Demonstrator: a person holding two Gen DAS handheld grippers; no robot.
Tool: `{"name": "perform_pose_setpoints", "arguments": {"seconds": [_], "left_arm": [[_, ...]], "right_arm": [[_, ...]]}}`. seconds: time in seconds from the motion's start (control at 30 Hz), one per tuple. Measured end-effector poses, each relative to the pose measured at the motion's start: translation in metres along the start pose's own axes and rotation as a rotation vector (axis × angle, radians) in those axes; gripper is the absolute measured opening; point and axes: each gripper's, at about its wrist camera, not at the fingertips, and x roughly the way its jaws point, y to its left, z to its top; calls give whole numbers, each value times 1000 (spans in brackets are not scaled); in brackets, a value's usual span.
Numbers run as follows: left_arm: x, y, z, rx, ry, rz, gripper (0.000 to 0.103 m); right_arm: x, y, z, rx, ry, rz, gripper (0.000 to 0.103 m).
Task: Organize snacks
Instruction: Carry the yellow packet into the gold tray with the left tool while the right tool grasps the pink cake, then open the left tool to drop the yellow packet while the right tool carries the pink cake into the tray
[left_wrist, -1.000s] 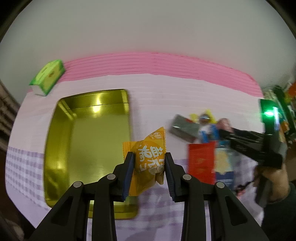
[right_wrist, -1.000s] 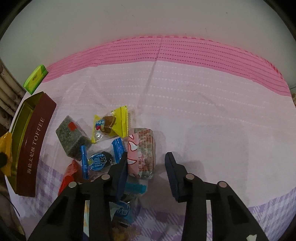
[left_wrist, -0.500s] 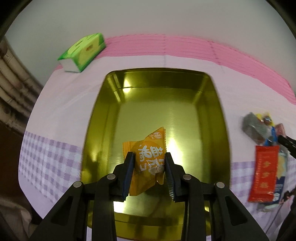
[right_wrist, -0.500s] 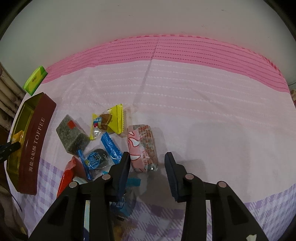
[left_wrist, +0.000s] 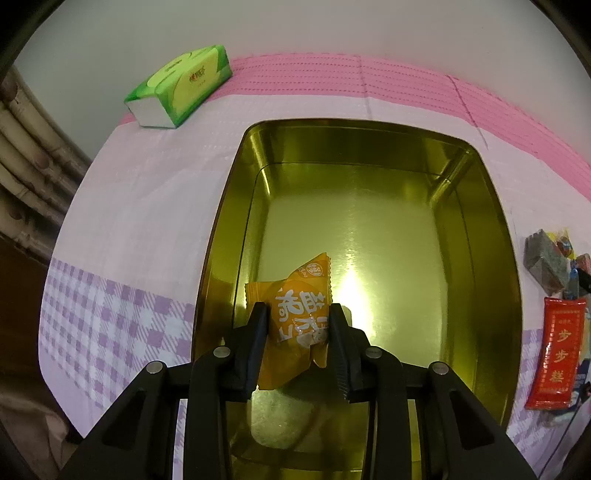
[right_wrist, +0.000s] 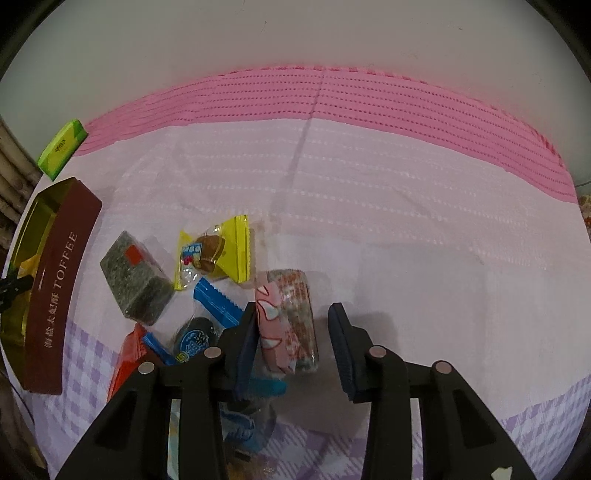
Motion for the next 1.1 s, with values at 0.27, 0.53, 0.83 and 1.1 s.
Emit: {"name": "perform_pose_setpoints", "arguments": {"seconds": [0.27, 0.53, 0.83, 1.1], "left_arm": [[1, 0, 0, 13, -2, -1, 35], [-1, 0, -4, 3, -13, 1, 36], [-19, 5, -6, -25, -47, -47, 52], [-68, 21, -14, -71, -147, -99, 56]], "right_arm": [[-4, -1, -2, 26, -7, -22, 23], [-34, -5, -9, 47, -72, -58, 23], [-68, 24, -5, 22, -133, -18, 23], [-87, 107, 3, -102, -173, 107, 23]]}}
